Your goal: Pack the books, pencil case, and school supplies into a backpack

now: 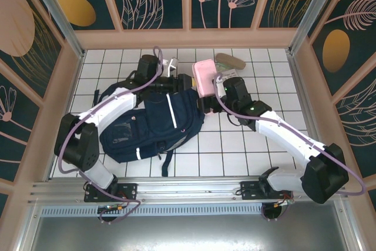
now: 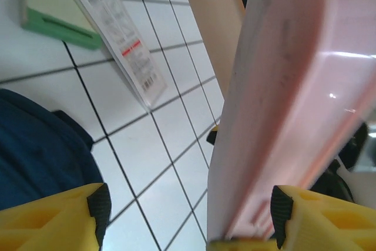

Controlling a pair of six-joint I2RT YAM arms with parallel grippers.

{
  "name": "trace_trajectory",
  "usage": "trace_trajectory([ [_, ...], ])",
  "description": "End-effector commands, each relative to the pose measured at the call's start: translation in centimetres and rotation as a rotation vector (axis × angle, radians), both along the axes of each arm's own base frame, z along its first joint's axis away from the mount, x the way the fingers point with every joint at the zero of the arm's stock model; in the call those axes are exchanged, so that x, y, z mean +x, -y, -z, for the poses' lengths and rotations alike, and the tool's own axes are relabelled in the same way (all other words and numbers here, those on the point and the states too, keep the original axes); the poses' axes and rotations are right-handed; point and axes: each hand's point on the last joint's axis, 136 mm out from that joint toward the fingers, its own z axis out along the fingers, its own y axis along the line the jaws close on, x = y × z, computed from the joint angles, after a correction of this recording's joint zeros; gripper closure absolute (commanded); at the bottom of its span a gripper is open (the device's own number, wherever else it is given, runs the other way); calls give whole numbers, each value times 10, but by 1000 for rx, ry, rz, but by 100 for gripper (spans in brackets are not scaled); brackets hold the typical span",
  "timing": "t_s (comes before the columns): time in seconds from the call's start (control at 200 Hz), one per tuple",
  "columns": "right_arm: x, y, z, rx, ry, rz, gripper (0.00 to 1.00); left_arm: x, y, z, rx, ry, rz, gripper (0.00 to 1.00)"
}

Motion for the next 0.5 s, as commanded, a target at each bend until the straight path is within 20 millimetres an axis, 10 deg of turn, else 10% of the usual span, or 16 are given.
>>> trace_trajectory([
  [0.0, -7, -17, -14, 11, 47, -84, 19, -4, 14, -24, -116, 23, 58, 26],
  [0.495, -8, -20, 12, -55, -12, -88, 21, -21, 4, -48, -163, 95, 55, 32],
])
